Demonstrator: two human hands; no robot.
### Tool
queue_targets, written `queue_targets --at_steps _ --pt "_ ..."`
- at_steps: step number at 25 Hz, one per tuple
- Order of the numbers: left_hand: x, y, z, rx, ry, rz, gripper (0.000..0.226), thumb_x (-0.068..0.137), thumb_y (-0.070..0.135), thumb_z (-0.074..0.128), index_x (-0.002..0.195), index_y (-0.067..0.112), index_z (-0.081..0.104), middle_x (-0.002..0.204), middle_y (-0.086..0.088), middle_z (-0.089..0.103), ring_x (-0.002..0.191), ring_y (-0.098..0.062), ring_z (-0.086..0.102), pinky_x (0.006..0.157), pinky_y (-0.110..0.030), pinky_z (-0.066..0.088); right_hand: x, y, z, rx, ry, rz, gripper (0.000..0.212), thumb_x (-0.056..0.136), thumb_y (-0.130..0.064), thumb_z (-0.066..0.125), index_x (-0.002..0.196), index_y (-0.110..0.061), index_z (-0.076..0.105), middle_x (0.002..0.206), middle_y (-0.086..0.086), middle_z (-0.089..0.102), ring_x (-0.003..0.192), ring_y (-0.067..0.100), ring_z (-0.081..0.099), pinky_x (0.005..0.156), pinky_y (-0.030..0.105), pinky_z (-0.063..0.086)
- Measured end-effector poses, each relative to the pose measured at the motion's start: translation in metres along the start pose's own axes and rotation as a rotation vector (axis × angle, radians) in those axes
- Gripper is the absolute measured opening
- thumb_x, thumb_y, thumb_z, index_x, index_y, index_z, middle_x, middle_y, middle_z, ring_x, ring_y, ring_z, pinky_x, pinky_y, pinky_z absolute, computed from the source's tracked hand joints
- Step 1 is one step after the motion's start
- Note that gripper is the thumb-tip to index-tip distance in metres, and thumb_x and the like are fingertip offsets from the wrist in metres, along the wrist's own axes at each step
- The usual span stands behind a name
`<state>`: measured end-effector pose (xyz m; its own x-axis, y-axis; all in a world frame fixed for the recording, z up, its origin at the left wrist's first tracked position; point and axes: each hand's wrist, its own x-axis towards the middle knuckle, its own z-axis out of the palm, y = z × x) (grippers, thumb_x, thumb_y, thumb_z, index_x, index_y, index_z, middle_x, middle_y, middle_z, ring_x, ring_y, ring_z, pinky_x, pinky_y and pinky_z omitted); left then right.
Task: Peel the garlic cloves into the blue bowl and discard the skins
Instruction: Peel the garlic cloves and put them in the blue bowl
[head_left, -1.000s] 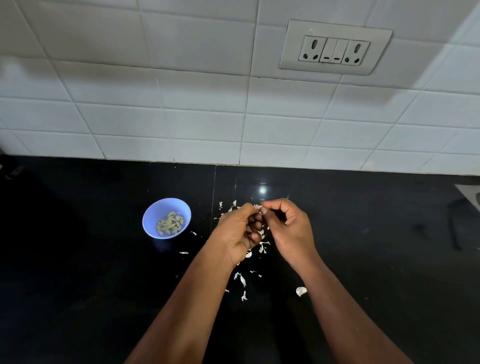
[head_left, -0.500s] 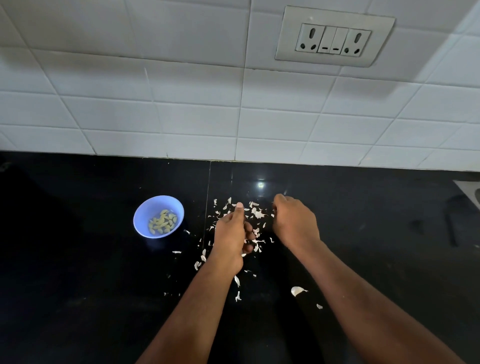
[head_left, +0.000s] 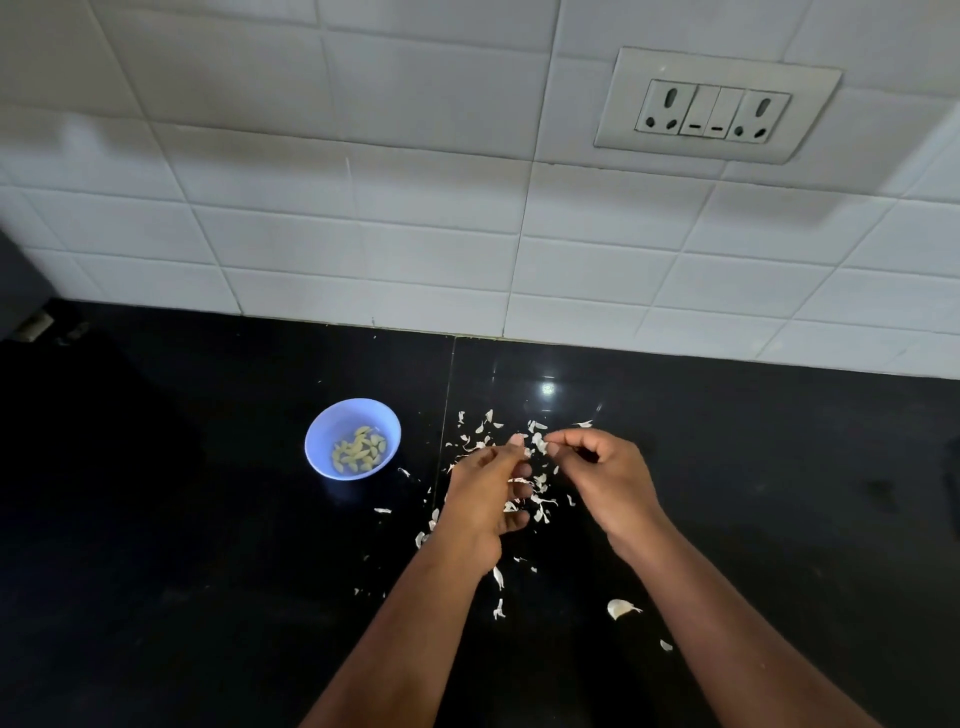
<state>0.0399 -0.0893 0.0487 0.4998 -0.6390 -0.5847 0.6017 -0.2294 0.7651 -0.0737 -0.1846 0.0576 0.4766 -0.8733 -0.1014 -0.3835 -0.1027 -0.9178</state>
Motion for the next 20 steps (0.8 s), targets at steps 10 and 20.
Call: queue_targets --at_steps 10,20 --pt "-0.007 0.007 0.013 -0.211 -0.17 -0.209 0.016 0.092 0.029 0.08 0.096 0.015 0.073 0.08 0.005 0.07 0.06 -0.005 0.06 0.046 -0.019 0.043 -0.024 -0.007 0.015 0.151 0.227 -0.091 0.013 0.096 -0.016 0.073 0.099 -0.028 0.079 0.098 -0.011 0.078 0.096 0.003 0.073 0.087 0.021 0.058" --pt "-0.005 0.027 0.001 -0.021 -0.114 -0.038 0.005 0.09 0.013 0.074 0.086 0.011 0.076 0.073 0.001 0.068 0.06 -0.007 0.059 0.047 -0.022 0.042 -0.032 -0.008 0.014 -0.133 0.189 -0.36 0.02 0.095 -0.008 0.072 0.111 -0.019 0.077 0.103 -0.015 0.073 0.1 0.004 0.07 0.084 0.016 0.055"
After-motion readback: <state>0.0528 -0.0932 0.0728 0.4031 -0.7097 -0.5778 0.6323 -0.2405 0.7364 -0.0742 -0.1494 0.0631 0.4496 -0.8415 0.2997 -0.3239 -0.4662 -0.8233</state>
